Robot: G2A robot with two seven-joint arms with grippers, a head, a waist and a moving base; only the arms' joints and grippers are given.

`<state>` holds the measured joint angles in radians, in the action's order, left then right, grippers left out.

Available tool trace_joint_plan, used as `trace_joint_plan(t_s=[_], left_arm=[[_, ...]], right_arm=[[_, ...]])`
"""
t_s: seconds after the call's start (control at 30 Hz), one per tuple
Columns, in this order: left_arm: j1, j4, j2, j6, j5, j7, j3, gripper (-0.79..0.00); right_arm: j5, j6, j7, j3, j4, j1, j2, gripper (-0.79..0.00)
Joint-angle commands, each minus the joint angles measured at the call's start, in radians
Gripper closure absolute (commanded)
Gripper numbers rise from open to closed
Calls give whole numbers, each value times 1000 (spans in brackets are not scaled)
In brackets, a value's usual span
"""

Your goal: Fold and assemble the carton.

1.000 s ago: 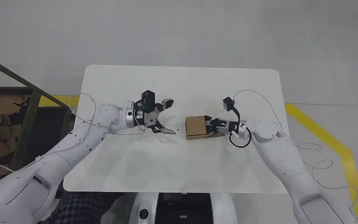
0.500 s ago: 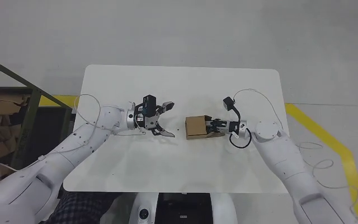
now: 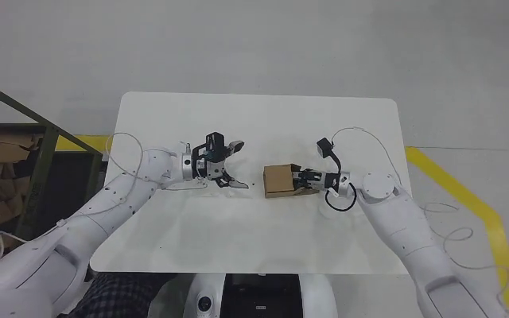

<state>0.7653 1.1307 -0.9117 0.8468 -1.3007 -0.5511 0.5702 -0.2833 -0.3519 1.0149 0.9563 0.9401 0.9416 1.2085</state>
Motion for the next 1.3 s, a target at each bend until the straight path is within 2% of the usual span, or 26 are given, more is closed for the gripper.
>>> trace_joint_plan(t_s=[0.0,0.37,0.63,0.9,1.27], left_arm=[[-4,-19,-8,2,5,7,-2,-785],[-13,-92,-60,-17,-18,32,-26,-785],[-24,-127,-99,-33,-17,55,-40,-785],[-46,-168,-147,-43,21,102,-51,-785],[-78,-226,-209,-12,44,143,-72,-785]], right_arm=[[-7,6,10,1,6,6,-1,0],[-6,-8,28,32,16,30,-13,0],[-82,-65,96,39,-3,37,-10,0],[-163,-93,178,20,-64,13,4,0],[-223,-111,217,-35,-158,-31,41,0]])
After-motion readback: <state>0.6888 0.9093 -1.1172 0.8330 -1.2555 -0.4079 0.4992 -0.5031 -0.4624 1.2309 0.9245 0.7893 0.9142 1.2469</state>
